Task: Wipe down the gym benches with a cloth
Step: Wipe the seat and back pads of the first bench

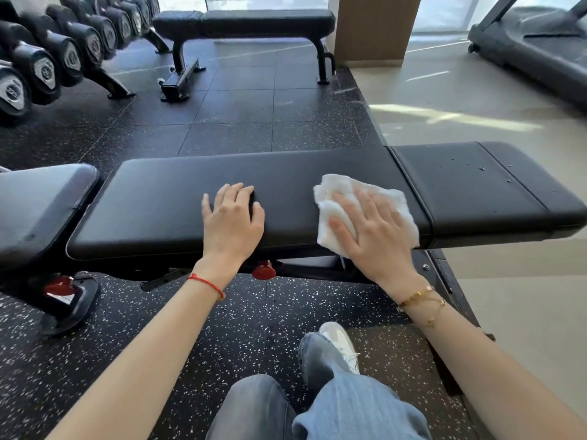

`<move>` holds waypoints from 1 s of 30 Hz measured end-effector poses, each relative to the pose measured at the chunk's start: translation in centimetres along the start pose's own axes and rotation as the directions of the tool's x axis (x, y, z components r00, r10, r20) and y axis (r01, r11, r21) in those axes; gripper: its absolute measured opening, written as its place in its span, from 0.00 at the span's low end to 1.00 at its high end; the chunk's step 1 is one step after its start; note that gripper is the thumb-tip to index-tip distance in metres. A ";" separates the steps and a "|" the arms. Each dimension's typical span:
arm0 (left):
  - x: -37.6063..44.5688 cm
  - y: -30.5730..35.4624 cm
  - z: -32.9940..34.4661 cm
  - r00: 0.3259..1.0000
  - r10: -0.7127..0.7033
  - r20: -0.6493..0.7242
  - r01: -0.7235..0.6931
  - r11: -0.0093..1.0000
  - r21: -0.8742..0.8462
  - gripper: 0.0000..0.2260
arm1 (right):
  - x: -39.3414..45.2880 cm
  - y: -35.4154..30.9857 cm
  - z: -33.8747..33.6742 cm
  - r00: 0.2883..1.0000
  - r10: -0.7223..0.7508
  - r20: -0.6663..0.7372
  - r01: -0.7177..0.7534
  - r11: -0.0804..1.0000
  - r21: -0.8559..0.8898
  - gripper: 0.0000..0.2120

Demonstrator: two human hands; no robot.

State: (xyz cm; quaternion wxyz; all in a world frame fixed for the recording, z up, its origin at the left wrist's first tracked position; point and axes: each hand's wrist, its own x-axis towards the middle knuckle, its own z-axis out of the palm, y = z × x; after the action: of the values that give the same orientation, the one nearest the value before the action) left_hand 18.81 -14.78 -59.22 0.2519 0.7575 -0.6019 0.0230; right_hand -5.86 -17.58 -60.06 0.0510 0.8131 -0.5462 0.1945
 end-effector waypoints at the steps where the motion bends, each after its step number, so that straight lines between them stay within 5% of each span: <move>1: -0.1 0.8 0.2 1.000 0.018 0.002 -0.018 1.000 -0.011 0.19 | -0.5 1.2 -0.1 0.998 0.050 -0.025 -0.051 0.998 -0.025 0.29; 5: 0.2 4.2 1.5 0.996 0.081 0.027 -0.079 0.996 -0.047 0.19 | -1.2 6.4 -1.0 0.971 0.231 -0.067 -0.236 0.969 -0.072 0.29; 8: 0.6 6.4 2.7 0.991 0.123 0.056 -0.119 0.991 -0.060 0.20 | 1.2 8.9 -1.8 0.955 0.292 0.055 -0.289 0.956 -0.053 0.33; 13: 1.2 9.6 3.9 0.985 0.143 0.096 -0.136 0.988 -0.074 0.21 | 4.6 9.9 -2.1 0.950 0.160 0.267 -0.167 0.986 0.004 0.30; 17: 0.8 12.0 4.5 0.980 0.175 0.093 -0.163 0.980 -0.118 0.21 | 0.4 10.8 -2.9 0.978 0.127 0.164 -0.126 0.992 -0.018 0.32; 22: 0.3 14.3 5.4 0.975 0.200 0.096 -0.188 0.975 -0.116 0.20 | 0.5 10.4 -2.9 0.945 0.244 0.216 -0.241 0.970 -0.040 0.27; 30: 0.2 14.5 5.9 0.982 0.168 0.088 -0.157 0.981 -0.113 0.17 | 0.5 10.6 -3.2 0.949 0.224 0.222 -0.224 0.974 -0.028 0.27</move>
State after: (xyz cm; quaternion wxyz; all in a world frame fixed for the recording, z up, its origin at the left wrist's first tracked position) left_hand 3.87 -19.50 -59.17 0.2593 0.6916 -0.6737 -0.0254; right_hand -16.20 -21.29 -58.35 -0.0321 0.7625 -0.6375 0.1054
